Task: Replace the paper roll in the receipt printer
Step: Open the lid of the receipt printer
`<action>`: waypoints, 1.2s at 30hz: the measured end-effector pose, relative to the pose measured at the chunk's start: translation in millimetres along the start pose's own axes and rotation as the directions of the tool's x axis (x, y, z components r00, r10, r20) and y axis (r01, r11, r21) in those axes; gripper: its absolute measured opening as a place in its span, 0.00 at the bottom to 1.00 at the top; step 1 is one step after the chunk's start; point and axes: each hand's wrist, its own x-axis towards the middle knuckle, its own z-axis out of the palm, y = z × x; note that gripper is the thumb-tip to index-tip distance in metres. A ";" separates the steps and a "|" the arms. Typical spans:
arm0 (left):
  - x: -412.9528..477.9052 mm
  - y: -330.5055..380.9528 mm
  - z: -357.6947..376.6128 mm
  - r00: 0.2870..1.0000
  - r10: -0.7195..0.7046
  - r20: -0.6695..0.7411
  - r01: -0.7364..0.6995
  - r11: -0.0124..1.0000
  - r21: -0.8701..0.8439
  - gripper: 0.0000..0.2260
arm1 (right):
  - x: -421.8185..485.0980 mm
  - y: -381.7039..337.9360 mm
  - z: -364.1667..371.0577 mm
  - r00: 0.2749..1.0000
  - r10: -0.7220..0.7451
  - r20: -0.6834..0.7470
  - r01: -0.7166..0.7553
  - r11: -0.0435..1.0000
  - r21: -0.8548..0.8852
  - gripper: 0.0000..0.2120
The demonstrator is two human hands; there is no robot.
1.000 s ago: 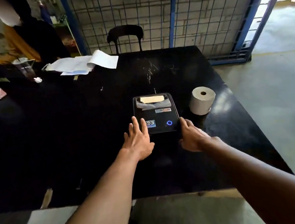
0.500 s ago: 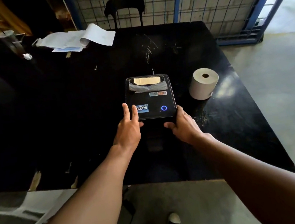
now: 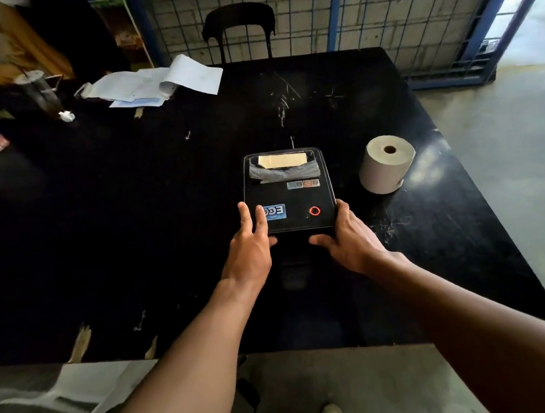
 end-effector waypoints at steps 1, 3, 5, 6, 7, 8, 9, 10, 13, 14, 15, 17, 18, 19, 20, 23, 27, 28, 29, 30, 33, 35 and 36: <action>0.3 -0.4 -1.4 1.000 -0.004 0.011 0.004 1.000 -0.009 0.29 | 0.2 -0.7 -0.5 1.000 0.010 0.006 -0.010 1.000 0.000 0.41; 3.9 -0.3 -8.8 0.998 -0.018 0.054 0.020 0.999 -0.032 0.29 | 0.6 -4.1 -3.5 0.999 0.040 0.026 -0.040 0.999 0.007 0.40; 9.8 -1.9 -20.6 0.997 -0.014 0.081 0.020 0.997 -0.071 0.30 | 2.1 -7.9 -9.7 0.996 0.070 0.054 -0.071 0.997 0.019 0.39; 14.2 -3.7 -28.0 0.997 -0.003 0.080 0.011 0.995 -0.096 0.31 | 3.0 -10.8 -14.1 0.995 0.082 0.055 -0.083 0.996 0.024 0.39; 18.9 -5.2 -36.6 0.998 0.009 0.059 -0.002 0.992 -0.126 0.31 | 5.4 -13.6 -20.1 0.995 0.093 0.042 -0.094 0.995 0.030 0.38; 24.1 -6.0 -45.2 1.000 0.018 0.017 -0.015 0.987 -0.160 0.31 | 8.4 -17.0 -27.5 0.994 0.105 0.022 -0.106 0.994 0.039 0.37; 28.1 -7.3 -53.7 0.999 0.022 -0.042 -0.030 0.979 -0.200 0.31 | 12.0 -21.4 -34.4 0.993 0.118 -0.001 -0.118 0.991 0.055 0.36; 32.1 -8.3 -61.2 0.994 0.013 -0.110 -0.040 0.968 -0.248 0.30 | 15.5 -27.2 -40.6 0.991 0.130 -0.029 -0.128 0.989 0.074 0.35; 48.7 -5.5 -79.4 0.971 -0.133 -0.200 0.035 0.902 -0.430 0.27 | 29.9 -45.6 -56.3 0.968 0.196 -0.157 -0.165 0.968 0.189 0.30; 54.8 -3.4 -83.0 0.961 -0.195 -0.197 0.075 0.866 -0.494 0.27 | 35.9 -51.5 -60.7 0.956 0.218 -0.197 -0.171 0.957 0.233 0.28; 61.5 -1.2 -85.6 0.950 -0.240 -0.198 0.097 0.832 -0.546 0.25 | 42.8 -56.5 -64.6 0.946 0.232 -0.227 -0.168 0.948 0.272 0.24; 75.1 2.5 -89.1 0.932 -0.285 -0.224 0.093 0.785 -0.612 0.22 | 58.2 -66.8 -71.4 0.923 0.268 -0.275 -0.164 0.922 0.350 0.21; 82.5 3.3 -90.0 0.927 -0.293 -0.235 0.083 0.771 -0.631 0.21 | 66.4 -71.8 -74.5 0.911 0.289 -0.295 -0.162 0.907 0.390 0.22; 90.0 3.4 -90.3 0.926 -0.289 -0.242 0.071 0.764 -0.642 0.22 | 75.7 -76.0 -77.6 0.899 0.311 -0.308 -0.164 0.891 0.423 0.24; 97.7 3.1 -90.7 0.928 -0.280 -0.245 0.058 0.760 -0.648 0.22 | 85.9 -79.5 -80.7 0.889 0.334 -0.314 -0.171 0.877 0.449 0.27; 123.7 1.2 -93.2 0.936 -0.260 -0.238 0.041 0.749 -0.661 0.25 | 116.6 -87.2 -90.1 0.867 0.396 -0.302 -0.212 0.842 0.497 0.32; 157.5 6.4 -92.8 0.947 -0.249 -0.203 0.057 0.753 -0.656 0.30 | 153.9 -82.7 -99.6 0.844 0.445 -0.300 -0.224 0.800 0.557 0.29; 165.7 8.7 -91.9 0.950 -0.251 -0.184 0.072 0.753 -0.654 0.31 | 161.2 -80.7 -101.2 0.845 0.444 -0.298 -0.212 0.790 0.575 0.28; 173.2 10.8 -90.8 0.951 -0.258 -0.170 0.088 0.754 -0.651 0.33 | 167.9 -78.5 -102.3 0.850 0.439 -0.291 -0.203 0.782 0.589 0.27; 179.6 13.0 -89.4 0.949 -0.270 -0.165 0.103 0.755 -0.648 0.33 | 173.3 -76.7 -103.3 0.856 0.434 -0.282 -0.199 0.778 0.596 0.26; 191.1 17.4 -83.0 0.930 -0.333 -0.156 0.155 0.741 -0.654 0.33 | 185.4 -71.8 -105.2 0.868 0.425 -0.258 -0.195 0.768 0.610 0.26; 193.5 16.8 -77.5 0.923 -0.351 -0.159 0.163 0.730 -0.664 0.32 | 190.8 -69.0 -105.8 0.877 0.413 -0.243 -0.182 0.756 0.628 0.25; 193.9 15.1 -75.1 0.924 -0.344 -0.167 0.151 0.729 -0.668 0.31 | 192.1 -67.4 -105.3 0.881 0.409 -0.239 -0.174 0.748 0.640 0.26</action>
